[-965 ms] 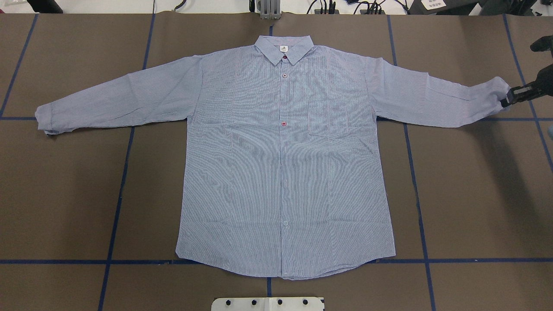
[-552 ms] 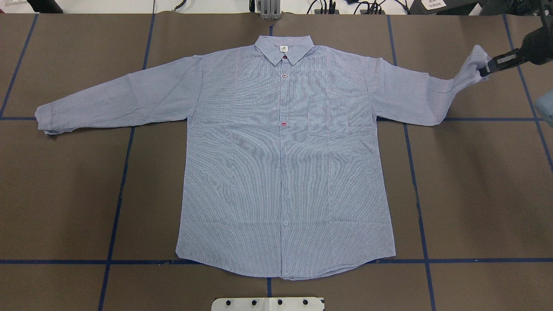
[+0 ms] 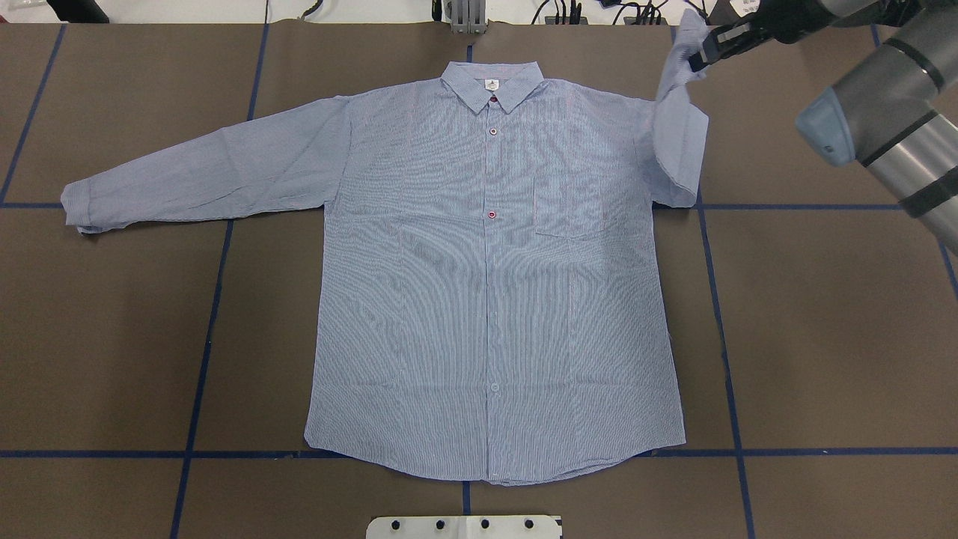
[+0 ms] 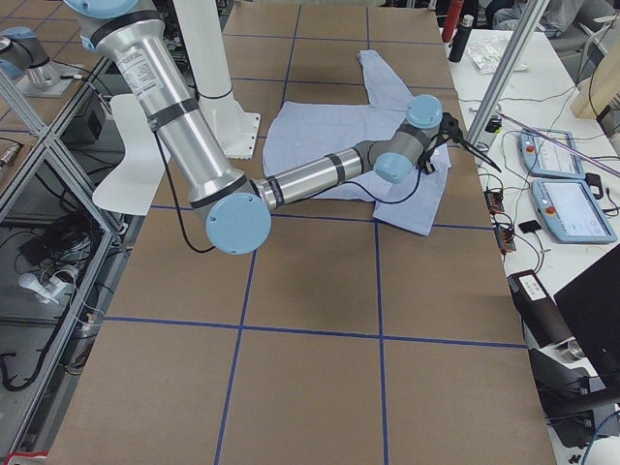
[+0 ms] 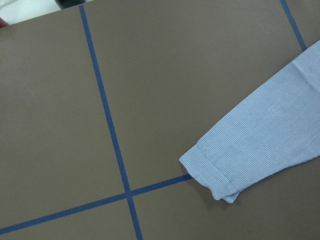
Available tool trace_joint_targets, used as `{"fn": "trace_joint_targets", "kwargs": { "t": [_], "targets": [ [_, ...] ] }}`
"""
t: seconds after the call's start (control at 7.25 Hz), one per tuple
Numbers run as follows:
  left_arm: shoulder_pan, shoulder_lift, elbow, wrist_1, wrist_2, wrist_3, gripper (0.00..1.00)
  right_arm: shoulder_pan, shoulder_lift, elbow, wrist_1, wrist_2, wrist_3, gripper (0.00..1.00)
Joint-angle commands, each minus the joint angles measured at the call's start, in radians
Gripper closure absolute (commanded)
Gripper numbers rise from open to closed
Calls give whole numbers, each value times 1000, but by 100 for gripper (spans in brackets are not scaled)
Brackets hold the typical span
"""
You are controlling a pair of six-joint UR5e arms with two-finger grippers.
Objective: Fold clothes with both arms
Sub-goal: 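Lift the held sleeve and carry it toward the shirt collar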
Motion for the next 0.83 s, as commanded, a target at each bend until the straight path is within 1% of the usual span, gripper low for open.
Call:
{"fn": "trace_joint_targets", "kwargs": {
  "t": [0.0,0.28,0.41,0.69],
  "targets": [
    [0,9,2,0,-1,2,0,-123,116,-4,3,-148,44,100],
    [0,11,2,0,-1,0,0,-212,184,-37,3,-274,84,100],
    [0,9,2,0,-1,0,0,-241,222,-95,3,-320,84,100],
    [0,5,2,0,-1,-2,0,-288,267,-174,4,-347,84,100]
  ]
}}
